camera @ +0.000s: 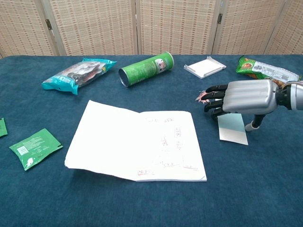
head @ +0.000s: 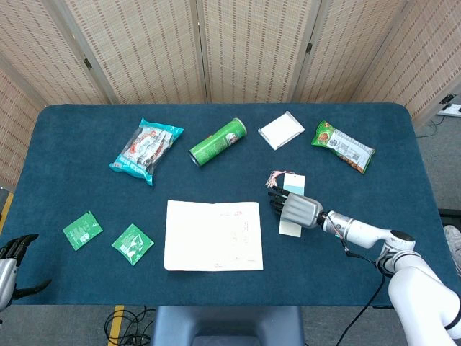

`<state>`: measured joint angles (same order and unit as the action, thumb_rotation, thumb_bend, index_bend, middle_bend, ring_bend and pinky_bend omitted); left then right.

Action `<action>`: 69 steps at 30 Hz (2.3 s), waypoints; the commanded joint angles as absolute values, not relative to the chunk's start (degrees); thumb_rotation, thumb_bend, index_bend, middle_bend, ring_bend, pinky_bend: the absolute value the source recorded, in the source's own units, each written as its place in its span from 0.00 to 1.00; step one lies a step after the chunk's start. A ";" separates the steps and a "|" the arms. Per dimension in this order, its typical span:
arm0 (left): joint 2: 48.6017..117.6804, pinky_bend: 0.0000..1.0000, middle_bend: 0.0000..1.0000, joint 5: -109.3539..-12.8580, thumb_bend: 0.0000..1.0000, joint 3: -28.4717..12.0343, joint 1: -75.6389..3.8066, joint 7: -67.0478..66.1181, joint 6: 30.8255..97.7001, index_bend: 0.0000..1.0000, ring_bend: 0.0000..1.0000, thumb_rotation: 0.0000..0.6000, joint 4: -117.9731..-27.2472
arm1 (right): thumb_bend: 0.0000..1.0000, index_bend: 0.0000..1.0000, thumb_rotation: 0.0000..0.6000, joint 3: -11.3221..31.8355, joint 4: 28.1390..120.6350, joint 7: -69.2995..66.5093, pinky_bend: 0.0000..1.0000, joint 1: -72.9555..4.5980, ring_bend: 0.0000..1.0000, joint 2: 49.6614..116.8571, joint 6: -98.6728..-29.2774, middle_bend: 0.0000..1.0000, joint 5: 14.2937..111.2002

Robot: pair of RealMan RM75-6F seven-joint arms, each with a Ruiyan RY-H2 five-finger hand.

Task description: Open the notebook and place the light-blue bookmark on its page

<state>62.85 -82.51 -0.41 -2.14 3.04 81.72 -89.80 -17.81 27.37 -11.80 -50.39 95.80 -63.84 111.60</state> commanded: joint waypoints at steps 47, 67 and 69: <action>61.41 0.23 0.17 -82.61 0.15 -0.10 -1.29 3.67 82.58 0.16 0.15 1.00 -90.87 | 0.25 0.40 1.00 -11.15 49.43 3.51 0.00 -58.42 0.00 98.67 -66.44 0.18 113.64; 61.48 0.23 0.17 -82.81 0.15 -0.03 -1.16 4.20 82.54 0.16 0.15 1.00 -90.56 | 0.23 0.22 1.00 -11.37 50.97 6.90 0.00 -57.40 0.00 99.82 -64.16 0.13 113.18; 61.45 0.23 0.17 -82.69 0.15 -0.04 -1.12 4.20 82.48 0.16 0.15 1.00 -90.53 | 0.23 0.22 1.00 -11.57 50.81 6.89 0.00 -57.38 0.00 99.93 -64.04 0.13 113.34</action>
